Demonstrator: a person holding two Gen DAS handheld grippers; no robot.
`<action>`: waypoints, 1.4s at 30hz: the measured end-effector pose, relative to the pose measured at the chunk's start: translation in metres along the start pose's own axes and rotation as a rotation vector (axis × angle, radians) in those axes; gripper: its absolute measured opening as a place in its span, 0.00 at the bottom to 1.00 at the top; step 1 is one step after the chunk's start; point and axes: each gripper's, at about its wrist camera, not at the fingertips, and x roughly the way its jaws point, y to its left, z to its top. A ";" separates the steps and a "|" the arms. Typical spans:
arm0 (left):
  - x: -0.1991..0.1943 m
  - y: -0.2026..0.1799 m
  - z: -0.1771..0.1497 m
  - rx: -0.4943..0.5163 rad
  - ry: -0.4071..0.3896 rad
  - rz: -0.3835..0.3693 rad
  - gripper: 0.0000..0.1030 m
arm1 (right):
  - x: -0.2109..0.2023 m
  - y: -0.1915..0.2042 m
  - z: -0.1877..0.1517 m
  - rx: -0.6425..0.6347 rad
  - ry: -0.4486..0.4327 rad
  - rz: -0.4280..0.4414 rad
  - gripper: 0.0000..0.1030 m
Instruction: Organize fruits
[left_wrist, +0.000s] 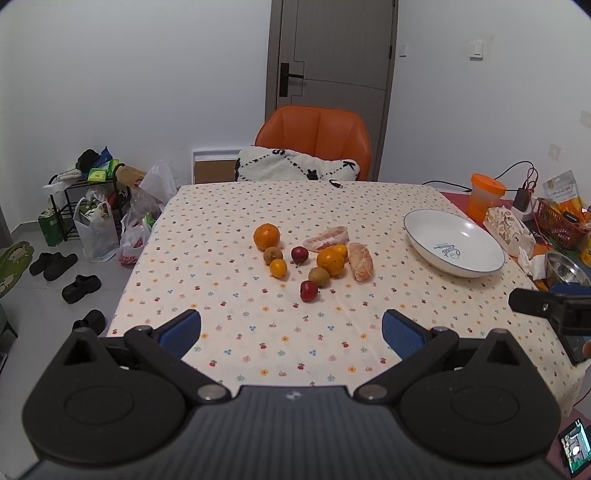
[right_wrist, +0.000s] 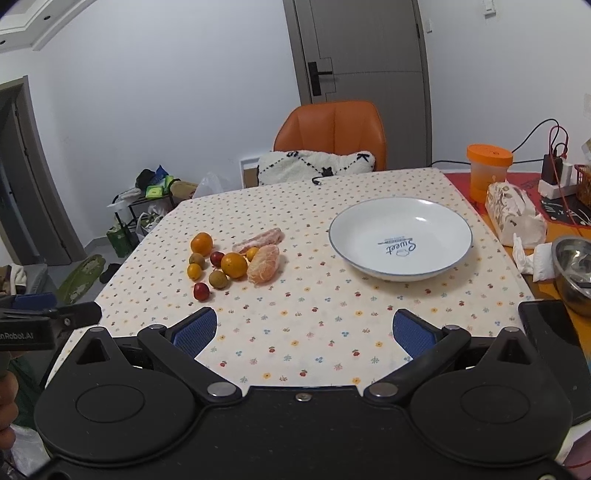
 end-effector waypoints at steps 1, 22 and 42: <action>0.000 0.001 0.000 -0.003 -0.003 -0.001 1.00 | 0.000 0.000 0.000 -0.003 0.000 0.000 1.00; 0.024 0.011 0.002 -0.020 -0.025 0.030 1.00 | 0.034 0.013 0.004 -0.007 0.008 0.067 1.00; 0.096 0.009 0.006 -0.037 -0.013 -0.028 0.96 | 0.096 0.009 0.009 -0.007 -0.003 0.146 0.89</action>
